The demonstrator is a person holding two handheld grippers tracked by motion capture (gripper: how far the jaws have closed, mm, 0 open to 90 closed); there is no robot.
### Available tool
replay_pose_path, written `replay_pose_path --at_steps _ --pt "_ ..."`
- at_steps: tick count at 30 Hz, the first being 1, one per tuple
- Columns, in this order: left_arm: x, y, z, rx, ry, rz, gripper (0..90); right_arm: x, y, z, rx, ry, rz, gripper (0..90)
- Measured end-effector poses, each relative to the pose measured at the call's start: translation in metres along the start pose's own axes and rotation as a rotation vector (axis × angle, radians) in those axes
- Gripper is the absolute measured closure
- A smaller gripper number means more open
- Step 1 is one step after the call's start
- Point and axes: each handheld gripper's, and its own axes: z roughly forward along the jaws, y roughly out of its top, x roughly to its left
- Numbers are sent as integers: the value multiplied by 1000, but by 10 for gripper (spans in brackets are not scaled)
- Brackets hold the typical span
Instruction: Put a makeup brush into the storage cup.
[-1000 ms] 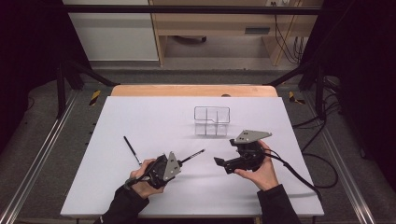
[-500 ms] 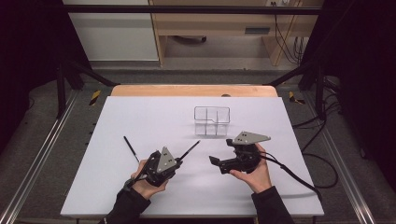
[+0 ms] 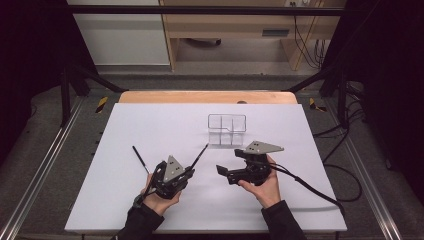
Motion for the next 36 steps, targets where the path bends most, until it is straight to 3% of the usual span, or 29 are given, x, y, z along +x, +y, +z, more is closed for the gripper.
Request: replay_pose_path --at_steps 15,23,36 --pt "-7 0 1 -35 20 -70 827 11 8 10 -72 10 44 144" --pt "-8 5 0 -68 25 -124 828 16 17 15 -126 30 102 171" --pt "-12 13 2 -104 46 -145 827 16 20 23 -167 50 185 243"
